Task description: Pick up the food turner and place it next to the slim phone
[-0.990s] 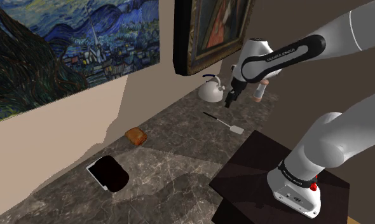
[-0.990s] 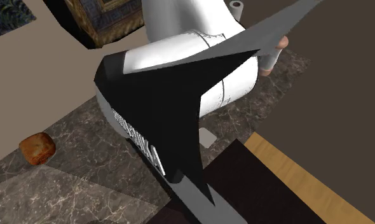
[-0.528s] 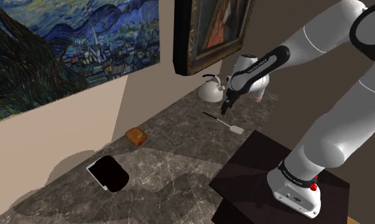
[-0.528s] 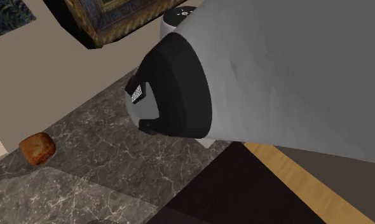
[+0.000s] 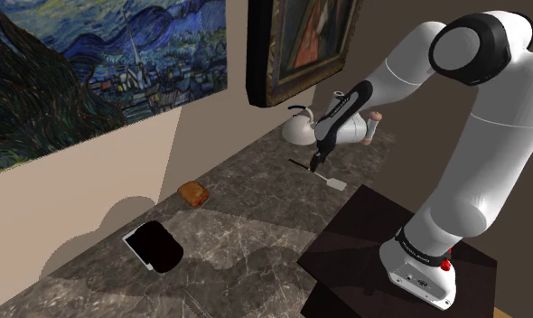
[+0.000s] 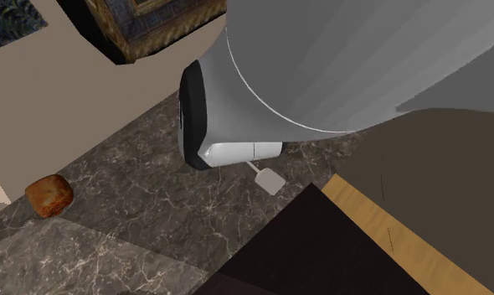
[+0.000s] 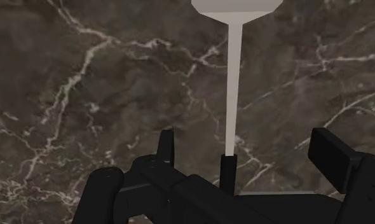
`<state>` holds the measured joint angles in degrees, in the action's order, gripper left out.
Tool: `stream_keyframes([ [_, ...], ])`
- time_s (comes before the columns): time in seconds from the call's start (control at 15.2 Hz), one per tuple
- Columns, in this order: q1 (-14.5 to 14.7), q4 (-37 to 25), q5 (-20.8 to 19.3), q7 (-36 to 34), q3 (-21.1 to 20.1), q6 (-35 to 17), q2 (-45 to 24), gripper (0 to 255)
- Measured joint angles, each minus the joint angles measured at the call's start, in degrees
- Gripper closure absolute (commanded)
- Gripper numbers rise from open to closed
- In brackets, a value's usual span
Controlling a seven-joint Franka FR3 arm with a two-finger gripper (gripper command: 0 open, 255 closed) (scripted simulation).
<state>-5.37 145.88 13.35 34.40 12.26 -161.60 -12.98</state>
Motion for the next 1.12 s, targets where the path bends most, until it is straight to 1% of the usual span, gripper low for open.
stream_keyframes([
  [0.33,-1.9,-1.0,3.7,2.8,-2.7,-3.7,-4.7,0],
  [0.73,-2.2,-1.1,4.1,3.2,-3.1,-4.1,-5.3,0],
  [0.79,-2.2,-1.1,4.1,3.2,-3.1,-4.1,-5.3,255],
  [1.12,-2.2,-1.1,4.1,3.2,-3.1,-4.1,-5.3,255],
])
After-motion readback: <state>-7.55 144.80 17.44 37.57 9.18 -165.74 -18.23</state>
